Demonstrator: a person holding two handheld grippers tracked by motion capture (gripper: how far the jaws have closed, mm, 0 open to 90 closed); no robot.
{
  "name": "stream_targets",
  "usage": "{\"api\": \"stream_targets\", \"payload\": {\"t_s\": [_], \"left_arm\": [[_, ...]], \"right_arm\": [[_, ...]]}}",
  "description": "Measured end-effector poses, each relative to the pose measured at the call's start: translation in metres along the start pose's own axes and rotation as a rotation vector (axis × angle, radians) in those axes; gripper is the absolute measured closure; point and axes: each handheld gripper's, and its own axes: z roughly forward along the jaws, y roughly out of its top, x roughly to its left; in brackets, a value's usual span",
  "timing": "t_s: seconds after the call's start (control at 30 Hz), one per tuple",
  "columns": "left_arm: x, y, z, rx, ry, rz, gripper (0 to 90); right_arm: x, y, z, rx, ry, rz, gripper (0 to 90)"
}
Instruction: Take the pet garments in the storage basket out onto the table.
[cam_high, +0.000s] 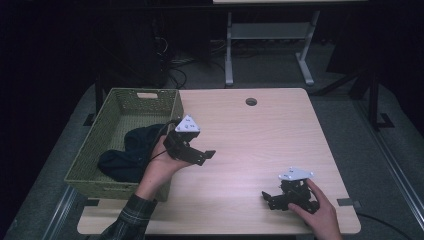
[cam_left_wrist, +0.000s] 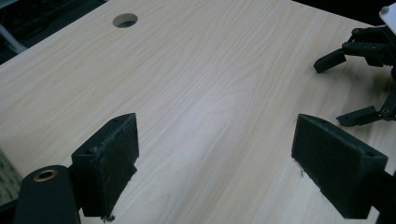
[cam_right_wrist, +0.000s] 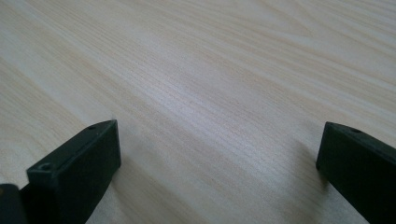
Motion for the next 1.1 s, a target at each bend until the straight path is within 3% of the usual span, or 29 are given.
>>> {"api": "stream_targets", "payload": {"t_s": [0.57,1.1], "left_arm": [[0.017,-0.006,-0.02,0.009,-0.001,-0.011,14.6],[0.04,-0.019,-0.042,0.001,0.045,-0.056,16.1]], "right_arm": [[0.0,0.0,0.0,0.0,0.0,-0.001,0.0],[0.0,0.0,0.0,-0.003,0.0,-0.006,0.0]]}}
